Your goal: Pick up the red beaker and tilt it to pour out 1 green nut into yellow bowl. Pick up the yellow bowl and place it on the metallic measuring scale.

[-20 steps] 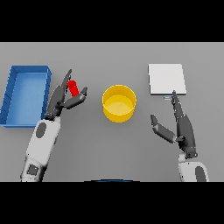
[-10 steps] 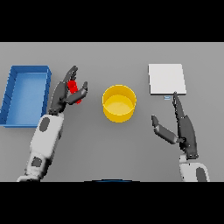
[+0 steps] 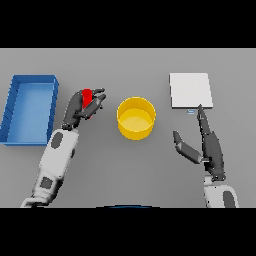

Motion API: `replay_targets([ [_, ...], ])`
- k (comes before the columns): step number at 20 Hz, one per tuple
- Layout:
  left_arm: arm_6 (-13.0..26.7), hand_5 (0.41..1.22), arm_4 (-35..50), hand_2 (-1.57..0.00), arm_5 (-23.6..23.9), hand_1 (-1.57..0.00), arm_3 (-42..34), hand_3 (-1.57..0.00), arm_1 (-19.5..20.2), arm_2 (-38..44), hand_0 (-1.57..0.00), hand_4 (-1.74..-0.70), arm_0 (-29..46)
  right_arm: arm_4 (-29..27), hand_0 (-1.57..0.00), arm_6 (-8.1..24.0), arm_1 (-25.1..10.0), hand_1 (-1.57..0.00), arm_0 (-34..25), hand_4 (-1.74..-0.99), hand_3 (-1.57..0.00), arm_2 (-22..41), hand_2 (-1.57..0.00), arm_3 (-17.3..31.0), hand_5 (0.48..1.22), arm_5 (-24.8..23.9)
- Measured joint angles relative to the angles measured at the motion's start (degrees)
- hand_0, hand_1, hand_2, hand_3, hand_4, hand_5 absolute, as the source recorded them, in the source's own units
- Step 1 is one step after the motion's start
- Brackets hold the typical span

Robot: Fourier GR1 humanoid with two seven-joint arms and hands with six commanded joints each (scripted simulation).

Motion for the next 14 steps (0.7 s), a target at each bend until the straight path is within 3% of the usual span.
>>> replay_targets([
  [2, -1.1, 1.14, 1.2, -1.48, 0.6, -1.48, -1.0, -1.45, 0.2, 0.6, -1.47, -1.62, -0.3, -0.8, 0.0, 0.7, -0.2, 0.0, -0.5, -1.26, 0.0, -0.5, 0.0, -0.9, 0.643, 0.1],
  [4, -3.6, 1.128, 2.7, -1.51, 1.5, -1.51, -2.1, -1.49, -0.2, 1.0, -1.51, -1.66, 0.0, -0.9, 0.0, -0.8, -0.6, 0.0, 0.5, -1.258, 0.0, -0.4, 0.0, -0.4, 0.646, 0.9],
  [7, -3.7, 1.114, 4.0, -1.54, 2.6, -1.54, -5.8, -1.53, -0.2, 0.6, -1.54, -1.7, 0.9, 0.7, 0.0, -0.9, -0.3, 0.0, 1.1, -1.259, 0.0, 0.4, 0.0, -0.9, 0.649, 0.0],
  [12, 2.6, 1.121, -0.9, -1.56, 2.4, -1.56, -13.1, -1.56, 3.3, -5.8, -1.56, -1.73, 0.1, 0.8, 0.0, -1.3, -0.7, 0.0, 0.8, -1.257, 0.0, 0.4, 0.0, -0.5, 0.663, 0.3],
  [14, 7.9, 1.125, -4.6, -1.56, 0.8, -1.56, -14.1, -1.56, 5.7, -9.6, -1.56, -1.73, -1.3, 1.3, 0.0, -0.9, -0.8, 0.0, 0.2, -1.256, 0.0, 0.3, 0.0, -0.5, 0.671, -0.1],
])
